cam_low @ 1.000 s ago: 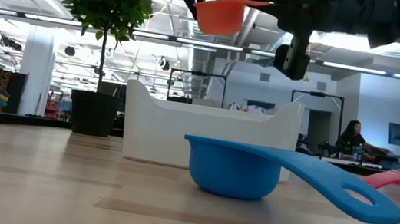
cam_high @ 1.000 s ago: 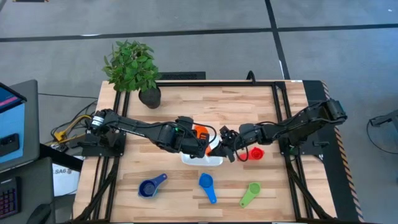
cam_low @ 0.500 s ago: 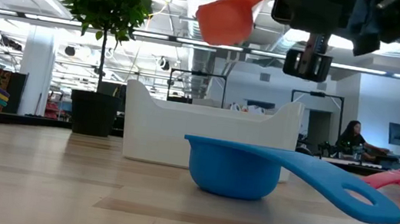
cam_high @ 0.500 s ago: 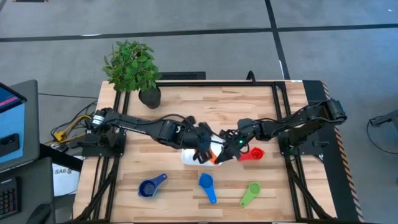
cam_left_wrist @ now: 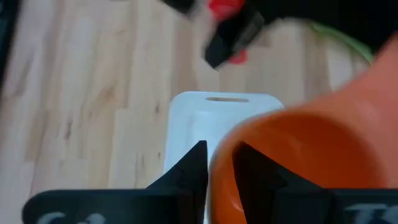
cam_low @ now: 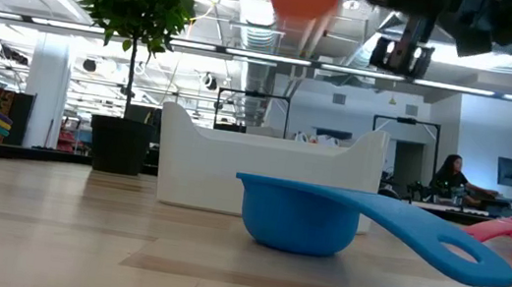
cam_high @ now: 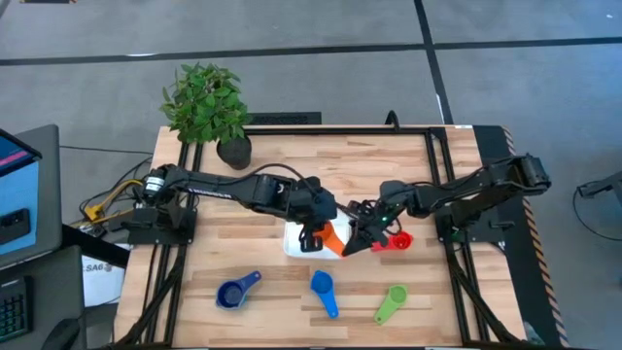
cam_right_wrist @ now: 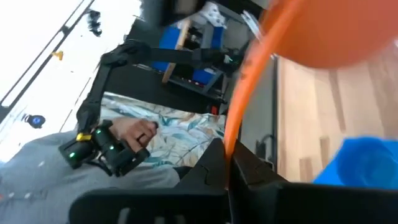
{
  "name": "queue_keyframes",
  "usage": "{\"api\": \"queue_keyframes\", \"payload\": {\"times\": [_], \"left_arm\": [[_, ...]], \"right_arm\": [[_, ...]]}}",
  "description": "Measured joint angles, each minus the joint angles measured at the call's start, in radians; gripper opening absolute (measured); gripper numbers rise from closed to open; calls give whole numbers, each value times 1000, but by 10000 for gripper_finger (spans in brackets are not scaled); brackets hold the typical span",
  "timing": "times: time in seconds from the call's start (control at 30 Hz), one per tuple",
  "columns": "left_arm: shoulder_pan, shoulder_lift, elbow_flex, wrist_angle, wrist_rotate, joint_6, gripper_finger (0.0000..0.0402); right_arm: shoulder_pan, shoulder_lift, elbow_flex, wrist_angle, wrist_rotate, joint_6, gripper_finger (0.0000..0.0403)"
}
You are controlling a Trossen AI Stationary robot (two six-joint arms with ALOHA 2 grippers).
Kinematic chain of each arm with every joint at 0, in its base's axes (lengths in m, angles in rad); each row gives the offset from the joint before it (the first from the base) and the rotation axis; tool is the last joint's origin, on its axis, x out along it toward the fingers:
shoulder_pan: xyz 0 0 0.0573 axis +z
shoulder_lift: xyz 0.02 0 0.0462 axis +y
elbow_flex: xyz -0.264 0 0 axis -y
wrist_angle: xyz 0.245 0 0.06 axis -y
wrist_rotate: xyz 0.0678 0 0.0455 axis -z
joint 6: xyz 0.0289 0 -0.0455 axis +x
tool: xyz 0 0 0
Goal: Nest measuring cups in basket
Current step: Stack the orange measuring cup into the purple measuring cup
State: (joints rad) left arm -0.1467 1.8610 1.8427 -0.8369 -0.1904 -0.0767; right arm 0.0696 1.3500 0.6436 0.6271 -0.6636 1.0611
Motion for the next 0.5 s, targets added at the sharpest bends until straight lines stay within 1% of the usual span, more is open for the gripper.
{"api": "queue_keyframes", "payload": {"times": [0.13,0.27,0.33,0.4,0.5], "left_arm": [[-1,0,0,2,5,75,61],[8,0,0,5,-37,63,61],[13,0,0,4,-38,38,60],[14,1,0,2,-38,15,50],[14,1,-1,1,-40,-18,26]], "right_arm": [[0,-23,0,-9,-1,-11,17],[-1,-31,0,-32,0,-23,10],[-1,-31,0,-50,1,-26,7],[-1,-30,0,-63,1,-27,11],[-1,-30,0,-90,0,-29,29]]}}
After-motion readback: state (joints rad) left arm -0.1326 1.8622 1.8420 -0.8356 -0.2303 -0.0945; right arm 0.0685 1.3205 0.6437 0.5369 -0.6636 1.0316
